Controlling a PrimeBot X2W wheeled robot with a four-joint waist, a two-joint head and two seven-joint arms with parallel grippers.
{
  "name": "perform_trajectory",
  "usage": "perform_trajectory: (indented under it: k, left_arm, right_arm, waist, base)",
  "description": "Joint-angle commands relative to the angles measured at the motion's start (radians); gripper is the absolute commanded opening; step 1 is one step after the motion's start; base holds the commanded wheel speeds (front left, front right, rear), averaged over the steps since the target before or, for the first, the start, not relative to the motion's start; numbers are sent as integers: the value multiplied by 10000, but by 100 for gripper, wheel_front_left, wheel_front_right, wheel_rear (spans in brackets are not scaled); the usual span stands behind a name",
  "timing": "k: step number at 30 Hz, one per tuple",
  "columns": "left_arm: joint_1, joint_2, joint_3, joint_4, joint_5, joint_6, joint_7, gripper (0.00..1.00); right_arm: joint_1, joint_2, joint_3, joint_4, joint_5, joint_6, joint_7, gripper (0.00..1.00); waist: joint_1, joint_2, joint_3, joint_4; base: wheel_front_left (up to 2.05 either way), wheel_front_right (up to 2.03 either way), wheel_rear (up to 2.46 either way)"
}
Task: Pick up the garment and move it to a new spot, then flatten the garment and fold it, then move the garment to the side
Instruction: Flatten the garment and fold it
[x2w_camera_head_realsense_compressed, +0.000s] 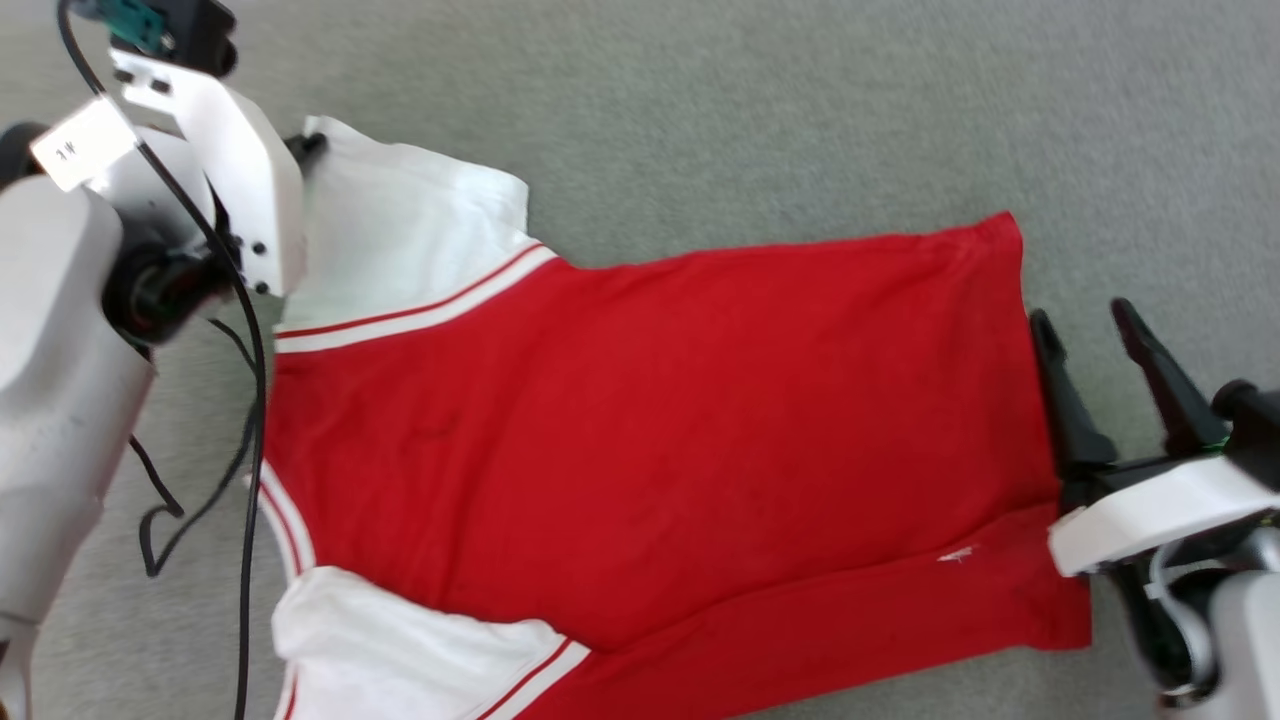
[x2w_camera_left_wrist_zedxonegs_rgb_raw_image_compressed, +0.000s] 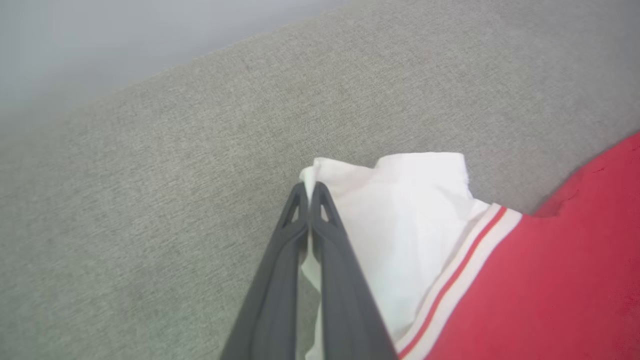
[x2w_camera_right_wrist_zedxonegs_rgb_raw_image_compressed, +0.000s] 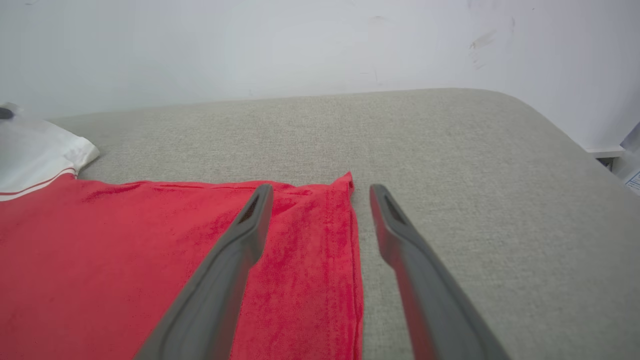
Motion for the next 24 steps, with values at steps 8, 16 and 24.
perform_trajectory:
  k: [8, 16, 24]
  left_arm:
    - [1145, 390, -100, -2004, -262, 196, -261, 0]
    - [2161, 873, -92, -4657, -296, 830, -210, 0]
    - [2608, 1110, -73, -6524, -165, 1315, -254, 0]
  right_arm:
    - [-817, -1770, 24, 19, 468, -9, 4316, 100]
    - [-2264, -2639, -89, 871, 1373, -11, 8237, 100]
    - [-3533, -2920, -39, 1874, 1143, -11, 9289, 100]
  waist:
    - [0, 0, -881, 956]
    - [0, 0, -611, 1521]
    - [0, 0, -44, 2039]
  base:
    - [0, 0, 0]
    - [0, 0, 0]
    - [0, 0, 0]
